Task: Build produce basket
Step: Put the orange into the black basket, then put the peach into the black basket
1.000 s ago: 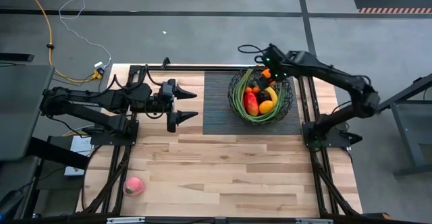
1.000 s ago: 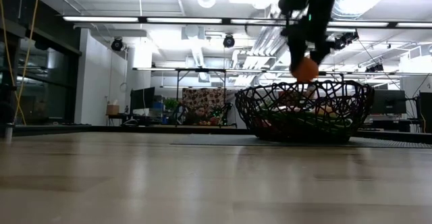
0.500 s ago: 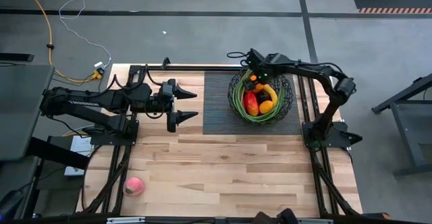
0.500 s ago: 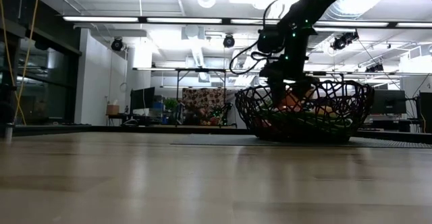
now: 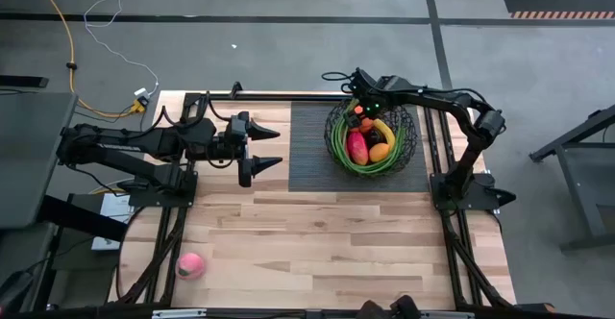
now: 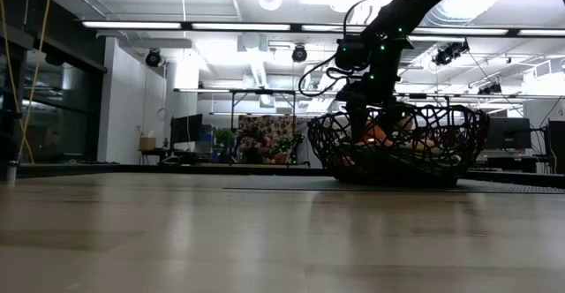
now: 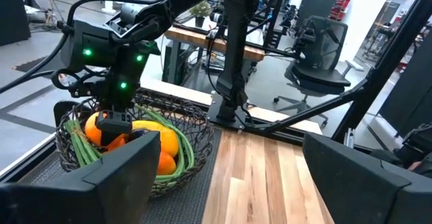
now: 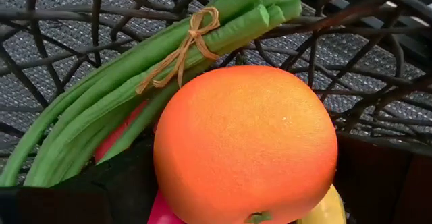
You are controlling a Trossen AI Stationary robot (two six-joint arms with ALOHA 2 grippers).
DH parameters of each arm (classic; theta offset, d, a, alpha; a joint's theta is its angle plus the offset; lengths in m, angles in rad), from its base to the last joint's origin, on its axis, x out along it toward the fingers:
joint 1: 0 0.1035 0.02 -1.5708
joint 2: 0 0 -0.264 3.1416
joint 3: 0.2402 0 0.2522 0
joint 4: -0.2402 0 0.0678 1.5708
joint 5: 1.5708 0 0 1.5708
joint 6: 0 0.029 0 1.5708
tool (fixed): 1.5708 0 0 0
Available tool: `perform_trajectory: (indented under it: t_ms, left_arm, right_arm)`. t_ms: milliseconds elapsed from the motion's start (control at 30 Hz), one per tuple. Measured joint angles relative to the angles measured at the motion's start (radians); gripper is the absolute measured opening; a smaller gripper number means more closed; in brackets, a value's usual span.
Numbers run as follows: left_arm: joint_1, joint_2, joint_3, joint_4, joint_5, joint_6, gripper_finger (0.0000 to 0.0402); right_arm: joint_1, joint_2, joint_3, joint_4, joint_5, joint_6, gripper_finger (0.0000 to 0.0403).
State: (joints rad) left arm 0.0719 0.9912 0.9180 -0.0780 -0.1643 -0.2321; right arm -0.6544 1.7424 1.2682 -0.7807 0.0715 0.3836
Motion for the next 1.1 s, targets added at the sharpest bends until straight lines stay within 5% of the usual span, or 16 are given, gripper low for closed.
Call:
perform_trajectory:
  t_ms: [767, 1100]
  left_arm:
    - [0.0, 0.0, 0.0, -0.002, 0.033, 0.0, 0.0348]
    - [0.0, 0.0, 0.0, -0.009, 0.032, 0.0, 0.0348]
  right_arm:
    - [0.0, -0.001, 0.006, -0.032, 0.029, -0.024, 0.0394]
    - [-0.002, -0.028, 0.158, -0.225, 0.063, -0.183, 0.0398]
